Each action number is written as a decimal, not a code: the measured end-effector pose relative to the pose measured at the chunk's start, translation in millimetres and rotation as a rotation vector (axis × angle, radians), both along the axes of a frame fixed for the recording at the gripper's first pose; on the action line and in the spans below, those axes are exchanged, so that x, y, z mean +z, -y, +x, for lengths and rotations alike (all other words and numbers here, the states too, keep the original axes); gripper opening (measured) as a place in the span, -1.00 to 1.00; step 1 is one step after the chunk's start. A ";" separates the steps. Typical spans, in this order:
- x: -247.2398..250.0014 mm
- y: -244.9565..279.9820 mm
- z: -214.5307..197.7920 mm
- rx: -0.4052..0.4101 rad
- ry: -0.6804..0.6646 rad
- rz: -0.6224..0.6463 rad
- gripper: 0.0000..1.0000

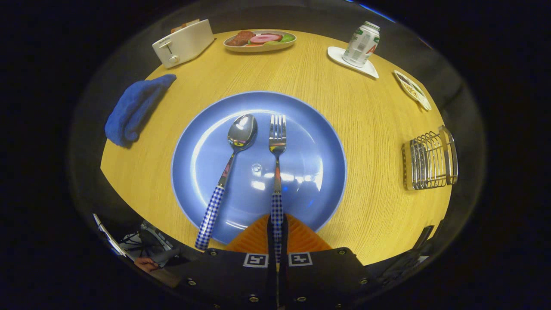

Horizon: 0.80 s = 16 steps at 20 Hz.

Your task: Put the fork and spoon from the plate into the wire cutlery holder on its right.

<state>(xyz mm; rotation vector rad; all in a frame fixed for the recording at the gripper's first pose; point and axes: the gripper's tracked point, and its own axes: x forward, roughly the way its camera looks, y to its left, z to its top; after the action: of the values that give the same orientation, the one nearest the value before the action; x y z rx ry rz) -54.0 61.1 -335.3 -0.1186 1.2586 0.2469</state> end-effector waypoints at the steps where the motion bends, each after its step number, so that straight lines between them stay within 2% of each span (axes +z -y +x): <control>1: -1.4 2.6 0.7 0.024 0.000 -0.010 -0.94; 11: 38.0 43.6 -10.0 0.229 -0.066 -0.052 -0.95; 14: 57.5 80.3 -12.7 0.307 -0.071 -0.128 -0.95; 16: 66.6 101.5 -21.0 0.324 -0.098 -0.151 -0.95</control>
<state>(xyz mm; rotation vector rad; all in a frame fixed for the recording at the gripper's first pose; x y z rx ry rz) -75.0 -40.4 -268.7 -0.4464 1.3527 0.4409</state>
